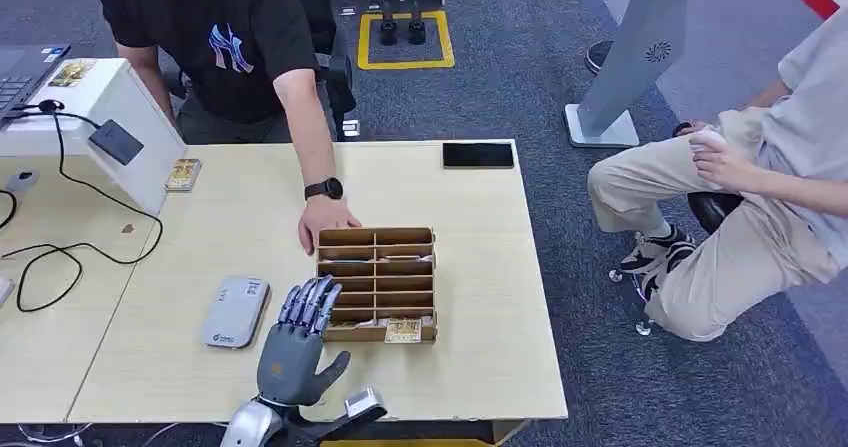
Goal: Pass the card to the sensor for recognition and then transmit it.
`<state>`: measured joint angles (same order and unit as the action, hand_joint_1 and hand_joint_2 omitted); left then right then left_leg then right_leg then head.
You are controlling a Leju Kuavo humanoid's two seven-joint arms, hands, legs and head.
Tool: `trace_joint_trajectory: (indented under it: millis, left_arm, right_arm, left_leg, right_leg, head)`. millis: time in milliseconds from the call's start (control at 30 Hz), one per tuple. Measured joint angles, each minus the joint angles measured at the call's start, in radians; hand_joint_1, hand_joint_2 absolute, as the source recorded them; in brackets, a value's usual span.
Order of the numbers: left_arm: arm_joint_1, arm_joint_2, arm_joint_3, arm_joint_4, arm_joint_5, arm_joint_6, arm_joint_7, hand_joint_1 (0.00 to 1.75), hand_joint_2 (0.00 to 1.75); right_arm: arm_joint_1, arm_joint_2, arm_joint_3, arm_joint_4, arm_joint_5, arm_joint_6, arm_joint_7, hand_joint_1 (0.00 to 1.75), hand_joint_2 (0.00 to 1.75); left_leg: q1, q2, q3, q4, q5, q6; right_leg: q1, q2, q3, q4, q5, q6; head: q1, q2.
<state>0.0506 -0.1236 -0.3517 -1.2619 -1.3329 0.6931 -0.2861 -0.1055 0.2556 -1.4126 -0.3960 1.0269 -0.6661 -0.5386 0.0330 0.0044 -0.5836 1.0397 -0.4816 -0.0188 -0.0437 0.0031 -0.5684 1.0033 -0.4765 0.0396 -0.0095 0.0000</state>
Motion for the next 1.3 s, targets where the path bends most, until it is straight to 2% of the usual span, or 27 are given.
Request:
trace_joint_trajectory:
  millis: [467, 500, 533, 767, 1033, 1300]
  left_arm:
    - [-0.013, 0.0, 0.0, 0.001, -0.011, 0.0, 0.005, 0.0, 1.75]
    - [-0.014, 0.0, 0.0, 0.002, -0.01, 0.0, 0.005, 0.05, 1.75]
    - [-0.016, 0.001, 0.0, 0.004, -0.009, 0.0, 0.005, 1.75, 1.75]
    - [-0.023, 0.011, 0.0, 0.019, 0.016, 0.0, -0.003, 1.75, 1.75]
    - [-0.046, 0.034, -0.026, 0.073, -0.01, 0.001, 0.059, 1.75, 1.75]
    - [-0.071, 0.049, -0.063, 0.12, -0.008, 0.009, 0.076, 1.75, 1.75]
  right_arm:
    - [0.0, -0.003, 0.0, 0.004, 0.0, 0.0, 0.0, 0.0, 1.75]
    - [0.0, -0.003, 0.0, 0.005, 0.0, 0.0, 0.0, 0.0, 1.75]
    - [0.0, -0.004, 0.0, 0.005, 0.0, 0.0, 0.0, 0.0, 1.75]
    - [0.0, -0.007, 0.0, 0.008, 0.001, 0.0, 0.0, 0.0, 1.75]
    - [0.0, -0.012, 0.002, 0.012, 0.001, 0.0, 0.0, 0.0, 1.75]
    - [-0.001, -0.016, 0.005, 0.016, 0.001, 0.0, 0.0, 0.0, 1.75]
  left_leg:
    - [0.0, 0.0, 0.0, 0.0, 0.0, 0.0]
    - [0.0, 0.0, 0.0, 0.0, 0.0, 0.0]
    - [0.0, 0.0, 0.0, 0.0, 0.0, 0.0]
    - [0.0, 0.0, 0.0, 0.0, 0.0, 0.0]
    - [0.0, 0.0, 0.0, 0.0, 0.0, 0.0]
    - [0.0, 0.0, 0.0, 0.0, 0.0, 0.0]
  right_leg:
    - [0.0, 0.0, 0.0, 0.0, 0.0, 0.0]
    - [0.0, 0.0, 0.0, 0.0, 0.0, 0.0]
    - [0.0, 0.0, 0.0, 0.0, 0.0, 0.0]
    - [0.0, 0.0, 0.0, 0.0, 0.0, 0.0]
    - [0.0, 0.0, 0.0, 0.0, 0.0, 0.0]
    - [0.0, 0.0, 0.001, 0.0, 0.0, 0.0]
  head:
    - [0.0, 0.0]
    - [0.0, 0.0]
    - [0.0, 0.0]
    - [0.0, 0.0]
    - [0.0, 0.0]
    - [0.0, 0.0]
